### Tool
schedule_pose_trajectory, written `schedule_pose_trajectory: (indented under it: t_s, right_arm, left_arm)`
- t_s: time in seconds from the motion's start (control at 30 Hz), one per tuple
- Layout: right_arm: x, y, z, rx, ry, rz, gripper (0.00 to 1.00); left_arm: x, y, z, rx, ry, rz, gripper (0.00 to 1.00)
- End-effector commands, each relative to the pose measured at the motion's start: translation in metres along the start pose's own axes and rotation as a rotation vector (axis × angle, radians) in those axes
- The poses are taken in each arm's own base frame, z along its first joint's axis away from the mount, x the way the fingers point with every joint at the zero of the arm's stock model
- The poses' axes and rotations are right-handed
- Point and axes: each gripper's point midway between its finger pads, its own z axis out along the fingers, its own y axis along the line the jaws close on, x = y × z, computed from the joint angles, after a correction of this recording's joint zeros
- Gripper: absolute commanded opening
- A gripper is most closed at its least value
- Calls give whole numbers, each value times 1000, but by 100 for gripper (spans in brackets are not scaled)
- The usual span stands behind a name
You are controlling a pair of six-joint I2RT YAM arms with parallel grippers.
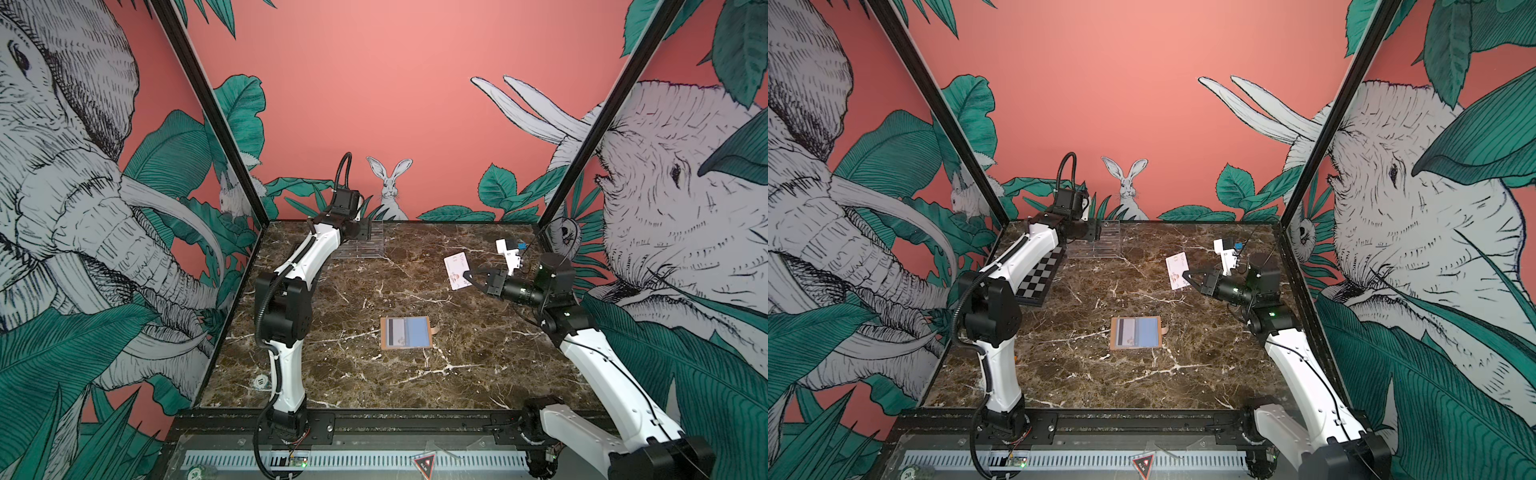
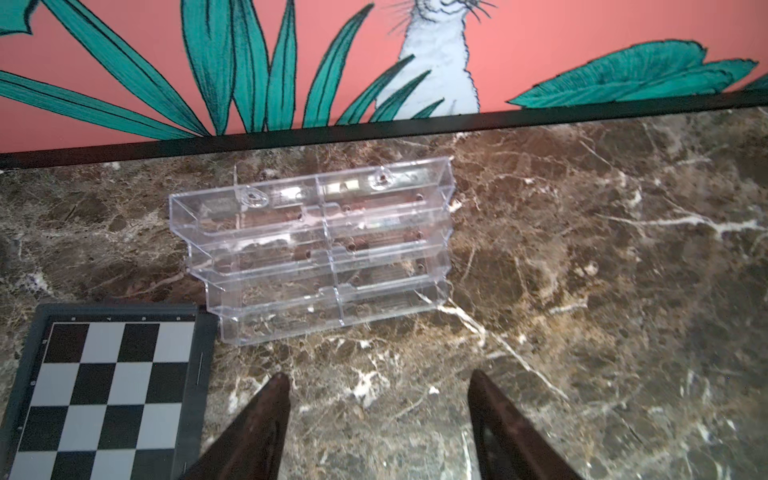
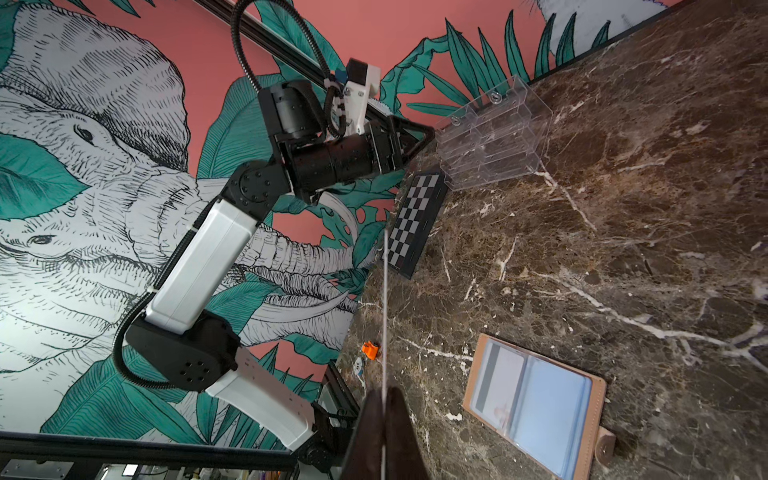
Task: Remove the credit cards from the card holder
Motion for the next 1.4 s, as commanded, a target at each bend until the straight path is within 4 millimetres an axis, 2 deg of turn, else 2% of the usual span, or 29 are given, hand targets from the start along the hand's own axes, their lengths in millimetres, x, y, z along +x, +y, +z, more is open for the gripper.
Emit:
schedule_pose_trajectory:
  t_s: [0.0,0.37,0.6,0.87,1.37]
  right_arm:
    - [-4,13,-6,-17,-9,-54,0]
    - [-5,16,-7,-21,-22,-57,0]
    - [-1,9,-6,-12,-13,-44,0]
    - [1,6,-6,-5,-11,-42,0]
    - [1,1,-3,3,-7,-33,0]
  left_arm:
    - [-11,6,2,13,3,-8,68]
    - [-19,13,43,22,6,-21,67]
    - [-20,18,64,-6,12,-17,62]
    - [-22,23,75,-37,15,-10,54]
    - [-18,34,96,-56,23,-42,52]
